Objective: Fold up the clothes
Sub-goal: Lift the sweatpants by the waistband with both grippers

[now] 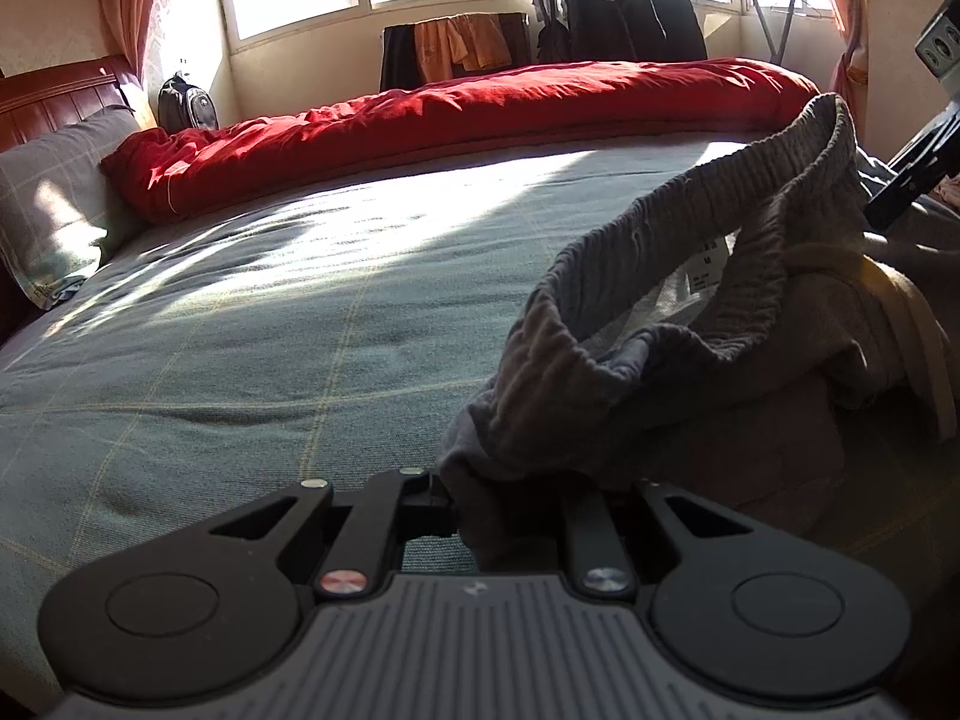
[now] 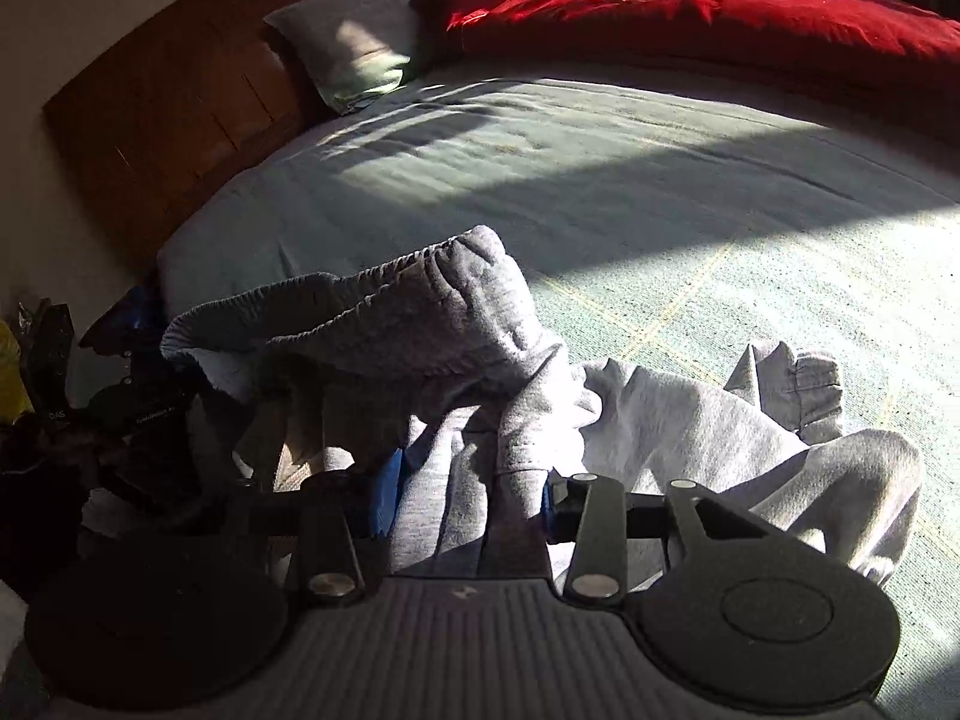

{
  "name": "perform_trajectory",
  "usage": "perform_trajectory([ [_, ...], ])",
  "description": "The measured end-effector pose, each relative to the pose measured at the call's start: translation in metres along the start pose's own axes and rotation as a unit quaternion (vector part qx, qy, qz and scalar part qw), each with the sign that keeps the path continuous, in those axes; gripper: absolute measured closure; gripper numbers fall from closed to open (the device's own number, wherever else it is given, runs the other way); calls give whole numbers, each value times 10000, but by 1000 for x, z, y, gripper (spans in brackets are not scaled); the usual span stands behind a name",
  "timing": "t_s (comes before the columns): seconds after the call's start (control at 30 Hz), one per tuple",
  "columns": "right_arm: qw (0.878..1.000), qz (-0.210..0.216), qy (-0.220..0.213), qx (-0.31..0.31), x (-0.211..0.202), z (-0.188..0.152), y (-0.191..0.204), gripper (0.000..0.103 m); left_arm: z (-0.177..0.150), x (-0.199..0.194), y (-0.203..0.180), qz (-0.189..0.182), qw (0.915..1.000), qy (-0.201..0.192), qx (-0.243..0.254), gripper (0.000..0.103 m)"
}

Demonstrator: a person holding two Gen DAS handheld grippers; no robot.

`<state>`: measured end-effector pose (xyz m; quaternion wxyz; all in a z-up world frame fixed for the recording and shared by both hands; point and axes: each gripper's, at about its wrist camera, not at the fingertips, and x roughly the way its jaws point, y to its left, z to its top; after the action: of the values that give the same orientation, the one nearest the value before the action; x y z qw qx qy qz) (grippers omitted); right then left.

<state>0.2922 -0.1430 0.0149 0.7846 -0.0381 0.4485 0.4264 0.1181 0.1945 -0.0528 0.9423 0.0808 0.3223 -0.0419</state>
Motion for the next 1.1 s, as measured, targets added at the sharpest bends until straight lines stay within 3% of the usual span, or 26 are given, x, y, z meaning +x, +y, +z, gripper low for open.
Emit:
perform_trajectory([
  [0.13, 9987, -370, 141, -329, 7, -5, 20, 45, -2, 0, -1, 3, 10000, -5, -29, 87],
  [0.27, 9986, -466, 21, -252, 3, -11, 21, 45, -3, -2, -1, 9, 10000, -10, -32, 87],
  [0.43, 9993, -291, -163, 150, -16, -16, 7, 63, -3, -3, -1, 2, 10000, -44, -49, 87],
  [0.6, 9989, -88, -182, 421, -19, -19, 4, 64, -2, -2, -3, 34, 10000, -28, -82, 88],
  [0.7, 9983, -253, -201, 481, -14, -18, 8, 59, -3, -1, -3, 54, 9999, -8, -94, 88],
  [0.83, 9981, -475, -236, 318, -9, -22, 23, 45, -4, -2, -3, 44, 9999, 4, -90, 88],
  [0.93, 9967, -739, -322, -55, -15, -25, 40, 45, -3, -2, -3, 41, 10000, 1, -85, 88],
  [1.1, 9952, -662, -645, -331, -33, -24, 47, 45, -3, 0, -4, 65, 9999, 9, -80, 88],
])
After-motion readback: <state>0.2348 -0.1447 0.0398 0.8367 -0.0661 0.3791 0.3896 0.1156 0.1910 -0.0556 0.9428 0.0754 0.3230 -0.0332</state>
